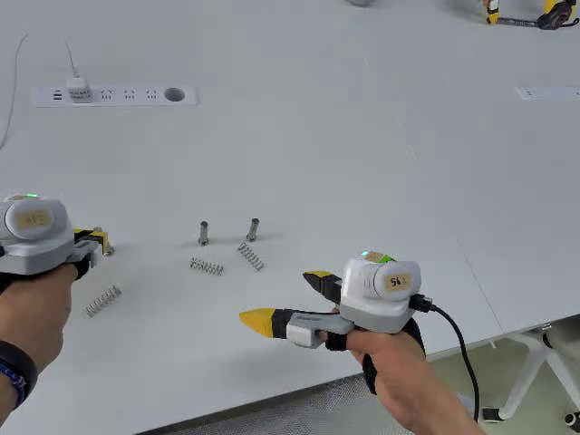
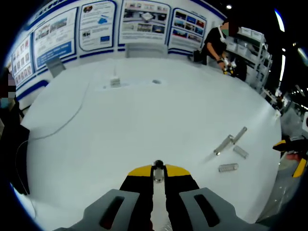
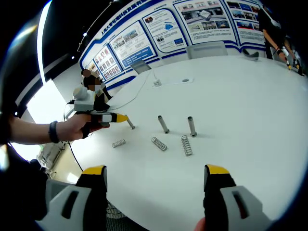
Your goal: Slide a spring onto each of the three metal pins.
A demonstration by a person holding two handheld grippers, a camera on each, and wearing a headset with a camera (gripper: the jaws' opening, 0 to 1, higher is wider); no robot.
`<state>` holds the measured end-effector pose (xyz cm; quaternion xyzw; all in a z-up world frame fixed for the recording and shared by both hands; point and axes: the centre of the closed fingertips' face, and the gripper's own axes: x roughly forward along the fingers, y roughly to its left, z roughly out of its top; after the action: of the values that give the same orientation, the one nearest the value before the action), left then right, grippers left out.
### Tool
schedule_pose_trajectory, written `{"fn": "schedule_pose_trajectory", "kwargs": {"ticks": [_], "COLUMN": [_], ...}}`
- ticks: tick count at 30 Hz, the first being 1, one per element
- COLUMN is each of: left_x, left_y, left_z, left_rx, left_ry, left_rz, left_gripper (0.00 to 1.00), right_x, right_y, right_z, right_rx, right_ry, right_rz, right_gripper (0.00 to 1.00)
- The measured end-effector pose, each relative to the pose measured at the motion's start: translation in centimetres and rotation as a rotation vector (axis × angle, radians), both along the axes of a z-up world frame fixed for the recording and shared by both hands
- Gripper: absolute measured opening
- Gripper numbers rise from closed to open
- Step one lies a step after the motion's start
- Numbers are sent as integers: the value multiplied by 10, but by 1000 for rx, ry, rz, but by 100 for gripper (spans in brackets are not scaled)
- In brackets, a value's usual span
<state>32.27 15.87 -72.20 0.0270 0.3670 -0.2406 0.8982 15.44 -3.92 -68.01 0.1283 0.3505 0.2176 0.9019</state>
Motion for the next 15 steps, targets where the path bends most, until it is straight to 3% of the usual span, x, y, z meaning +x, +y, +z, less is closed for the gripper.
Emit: {"fn": "schedule_pose_trajectory", "kwargs": {"ticks": [15], "left_x": [-6], "left_y": [-12], "left_z": [3], "left_rx": [15], "left_ry": [-21], "left_rz": [-38], "left_gripper": [7], "right_x": [-2], "right_y": [-2], "right_z": [-1], "right_rx": [1], "right_ry": [3], "right_rz": [-1], "right_gripper": [83]}}
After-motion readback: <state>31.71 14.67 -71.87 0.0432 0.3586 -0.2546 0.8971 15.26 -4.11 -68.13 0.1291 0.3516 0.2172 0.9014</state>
